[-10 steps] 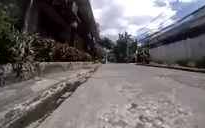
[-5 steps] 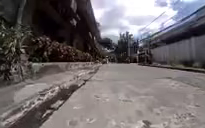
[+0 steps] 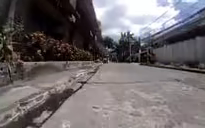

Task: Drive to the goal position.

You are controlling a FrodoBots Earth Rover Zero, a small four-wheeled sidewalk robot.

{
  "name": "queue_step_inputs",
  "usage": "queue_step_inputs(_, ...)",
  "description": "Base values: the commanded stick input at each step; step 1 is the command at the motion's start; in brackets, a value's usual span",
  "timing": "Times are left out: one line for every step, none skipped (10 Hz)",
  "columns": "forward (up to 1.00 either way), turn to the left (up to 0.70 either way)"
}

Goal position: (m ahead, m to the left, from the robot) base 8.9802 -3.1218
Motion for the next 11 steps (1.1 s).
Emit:
queue_step_inputs(0.85, -0.07)
queue_step_inputs(0.85, 0.00)
queue_step_inputs(0.85, 0.00)
queue_step_inputs(0.85, 0.00)
queue_step_inputs(0.85, 0.00)
queue_step_inputs(0.85, 0.00)
queue_step_inputs(0.85, 0.00)
queue_step_inputs(0.85, 0.00)
queue_step_inputs(0.85, 0.00)
queue_step_inputs(0.85, 0.00)
queue_step_inputs(0.85, 0.00)
